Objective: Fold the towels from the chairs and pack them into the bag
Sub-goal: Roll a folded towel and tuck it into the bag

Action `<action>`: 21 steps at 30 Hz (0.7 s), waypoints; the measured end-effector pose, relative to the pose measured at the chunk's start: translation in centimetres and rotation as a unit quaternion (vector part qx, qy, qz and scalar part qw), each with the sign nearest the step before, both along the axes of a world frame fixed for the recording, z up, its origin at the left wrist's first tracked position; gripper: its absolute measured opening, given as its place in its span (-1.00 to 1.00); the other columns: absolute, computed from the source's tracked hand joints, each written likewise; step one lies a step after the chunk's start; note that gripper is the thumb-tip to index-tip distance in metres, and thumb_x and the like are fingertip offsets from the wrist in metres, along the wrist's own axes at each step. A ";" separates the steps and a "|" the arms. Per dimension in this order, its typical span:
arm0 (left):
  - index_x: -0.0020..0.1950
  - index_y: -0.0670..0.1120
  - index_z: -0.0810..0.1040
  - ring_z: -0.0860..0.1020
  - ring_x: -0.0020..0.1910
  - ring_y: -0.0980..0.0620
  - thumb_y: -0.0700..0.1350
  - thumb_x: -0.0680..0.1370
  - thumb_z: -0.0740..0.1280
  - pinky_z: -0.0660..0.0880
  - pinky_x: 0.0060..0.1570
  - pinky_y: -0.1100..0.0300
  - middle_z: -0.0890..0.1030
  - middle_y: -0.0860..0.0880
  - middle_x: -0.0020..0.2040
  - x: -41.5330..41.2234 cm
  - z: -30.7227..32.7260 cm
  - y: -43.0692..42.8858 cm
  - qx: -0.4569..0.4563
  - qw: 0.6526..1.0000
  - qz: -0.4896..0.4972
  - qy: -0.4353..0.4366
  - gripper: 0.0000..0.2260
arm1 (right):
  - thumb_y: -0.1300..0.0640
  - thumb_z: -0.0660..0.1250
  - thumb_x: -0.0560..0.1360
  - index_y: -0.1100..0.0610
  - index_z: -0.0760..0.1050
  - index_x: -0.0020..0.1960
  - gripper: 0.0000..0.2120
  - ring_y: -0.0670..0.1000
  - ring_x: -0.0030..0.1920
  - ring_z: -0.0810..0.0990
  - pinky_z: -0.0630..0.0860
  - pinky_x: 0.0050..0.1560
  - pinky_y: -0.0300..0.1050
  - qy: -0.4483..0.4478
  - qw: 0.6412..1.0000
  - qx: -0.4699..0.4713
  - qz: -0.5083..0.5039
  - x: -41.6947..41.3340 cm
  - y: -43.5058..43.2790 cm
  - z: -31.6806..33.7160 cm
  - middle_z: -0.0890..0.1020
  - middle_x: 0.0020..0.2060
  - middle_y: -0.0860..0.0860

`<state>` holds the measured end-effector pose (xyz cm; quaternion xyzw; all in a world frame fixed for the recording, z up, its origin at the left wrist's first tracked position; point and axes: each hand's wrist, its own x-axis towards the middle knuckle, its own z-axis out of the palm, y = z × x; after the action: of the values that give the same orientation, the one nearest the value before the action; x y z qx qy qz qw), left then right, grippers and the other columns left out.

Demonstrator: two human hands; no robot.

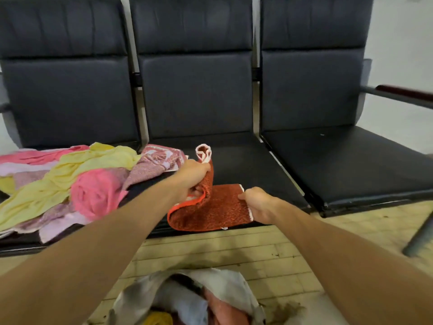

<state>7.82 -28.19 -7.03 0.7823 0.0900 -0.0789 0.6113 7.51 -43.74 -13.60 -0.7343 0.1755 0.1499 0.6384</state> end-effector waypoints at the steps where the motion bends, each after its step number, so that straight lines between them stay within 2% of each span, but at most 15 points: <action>1: -0.17 -0.18 0.43 0.24 -0.63 0.04 -0.22 0.53 0.20 0.15 -0.53 0.36 0.31 -0.06 -0.57 0.2 -0.6 -1.0 0.027 1.000 -0.011 0.003 -0.90 | 0.32 0.09 0.64 0.38 0.43 0.16 -0.80 0.23 0.01 0.60 0.56 0.00 0.14 -0.004 1.000 0.006 -0.003 0.1 -0.1 -0.1 0.58 0.10 0.28; 3: -0.13 -0.21 0.49 0.30 -0.64 0.02 -0.16 0.52 0.23 0.19 -0.58 0.34 0.38 -0.07 -0.53 0.3 -1.9 -2.5 0.108 0.994 -0.028 0.011 -0.87 | 0.26 0.09 0.65 0.34 0.47 0.11 -0.78 0.19 -0.06 0.62 0.58 -0.05 0.08 -0.005 1.000 0.022 -0.012 0.2 -0.2 -0.2 0.60 0.02 0.24; 6: -0.11 -0.20 0.52 0.43 -0.54 0.02 -0.08 0.56 0.23 0.32 -0.55 0.30 0.48 -0.10 -0.41 -0.2 -3.4 -3.8 0.213 0.974 -0.074 0.031 -0.80 | 0.01 0.05 0.68 0.29 0.44 0.27 -0.60 0.20 0.06 0.65 0.61 0.09 0.10 0.004 0.999 0.043 -0.026 0.6 -0.1 -0.2 0.63 0.11 0.23; 7: -0.15 -0.18 0.52 0.43 -0.53 0.01 -0.04 0.59 0.20 0.34 -0.53 0.29 0.50 -0.10 -0.40 -0.5 -3.7 -4.0 0.213 0.972 -0.089 0.038 -0.75 | -0.06 0.03 0.68 0.28 0.43 0.31 -0.54 0.19 0.07 0.66 0.61 0.10 0.12 0.006 0.998 0.051 -0.026 0.8 -0.1 -0.3 0.63 0.12 0.22; 9: -0.20 -0.19 0.51 0.42 -0.55 0.02 0.01 0.64 0.12 0.34 -0.52 0.28 0.53 -0.12 -0.38 -1.0 -3.7 -3.7 0.154 0.981 -0.108 0.053 -0.64 | -0.16 0.01 0.65 0.26 0.43 0.34 -0.44 0.19 0.05 0.66 0.61 0.10 0.15 0.007 0.998 0.051 -0.025 1.3 0.0 -0.7 0.63 0.12 0.21; 10: -0.16 -0.22 0.51 0.42 -0.53 0.02 0.00 0.66 0.08 0.34 -0.51 0.26 0.55 -0.14 -0.34 -1.4 -3.5 -3.3 0.113 0.985 -0.115 0.059 -0.62 | -0.19 0.01 0.64 0.26 0.44 0.33 -0.42 0.19 0.05 0.66 0.61 0.10 0.15 0.002 0.999 0.048 -0.024 1.3 0.1 -0.8 0.64 0.11 0.21; 12: 0.02 -0.23 0.50 0.49 -0.45 0.00 -0.10 0.66 0.08 0.40 -0.48 0.23 0.58 -0.16 -0.21 -2.0 -3.1 -1.8 0.056 0.990 -0.120 0.050 -0.72 | -0.27 0.08 0.60 0.25 0.51 0.27 -0.38 0.20 0.02 0.67 0.60 0.10 0.16 -0.005 0.999 0.040 -0.014 1.1 0.4 -0.5 0.67 0.05 0.21; 13: 0.11 -0.19 0.50 0.52 -0.40 0.00 -0.18 0.65 0.10 0.43 -0.45 0.25 0.59 -0.14 -0.16 -2.4 -3.0 -0.8 0.047 0.991 -0.119 0.031 -0.79 | -0.34 0.13 0.54 0.23 0.53 0.24 -0.33 0.20 0.00 0.68 0.61 0.10 0.16 -0.009 0.999 0.035 -0.009 1.1 0.5 -0.4 0.68 0.02 0.19; 15: 0.18 -0.09 0.54 0.57 -0.30 0.00 -0.30 0.58 0.13 0.49 -0.34 0.26 0.62 -0.11 -0.11 -3.0 -2.9 1.4 0.061 0.992 -0.111 -0.020 -0.72 | -0.54 0.23 0.31 0.18 0.54 0.25 -0.12 0.18 -0.03 0.70 0.61 0.10 0.15 -0.002 1.000 0.011 0.010 1.3 0.6 -0.5 0.70 -0.01 0.16; 17: 0.11 -0.08 0.61 0.58 -0.23 0.03 -0.33 0.56 0.17 0.51 -0.23 0.28 0.64 -0.10 -0.11 -3.8 -2.8 3.6 0.085 0.989 -0.107 -0.058 -0.71 | -0.63 0.31 0.01 0.14 0.49 0.32 0.13 0.17 0.01 0.69 0.58 0.15 0.16 -0.003 1.000 0.000 0.023 2.0 0.4 -1.3 0.69 0.05 0.14; 18: 0.07 -0.09 0.63 0.58 -0.23 0.05 -0.32 0.56 0.19 0.51 -0.21 0.32 0.65 -0.09 -0.12 -4.2 -2.7 4.5 0.091 0.988 -0.106 -0.066 -0.73 | -0.63 0.36 -0.06 0.14 0.47 0.34 0.19 0.17 0.05 0.67 0.56 0.18 0.18 0.001 1.000 -0.017 0.024 1.9 0.5 -1.2 0.67 0.09 0.13; 19: 0.05 -0.09 0.65 0.57 -0.24 0.08 -0.31 0.57 0.19 0.49 -0.24 0.37 0.64 -0.08 -0.13 -4.6 -2.4 5.2 0.100 0.987 -0.106 -0.068 -0.74 | -0.57 0.42 -0.02 0.15 0.46 0.34 0.14 0.17 0.07 0.66 0.55 0.20 0.18 0.001 0.999 -0.035 0.025 1.6 0.8 -0.8 0.66 0.12 0.13; 21: 0.06 -0.10 0.65 0.56 -0.21 0.13 -0.27 0.58 0.18 0.44 -0.26 0.38 0.64 -0.02 -0.13 -5.1 -1.7 6.2 0.148 0.978 -0.129 -0.075 -0.75 | -0.27 0.52 0.29 0.21 0.52 0.20 -0.30 0.15 0.02 0.68 0.58 0.16 0.14 -0.021 0.996 -0.079 0.042 0.8 1.1 0.1 0.68 0.04 0.13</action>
<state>2.77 -22.02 -8.71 0.8731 -0.0465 -0.0839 0.4781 8.35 -42.65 -13.47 -0.7919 0.1424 0.1463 0.5756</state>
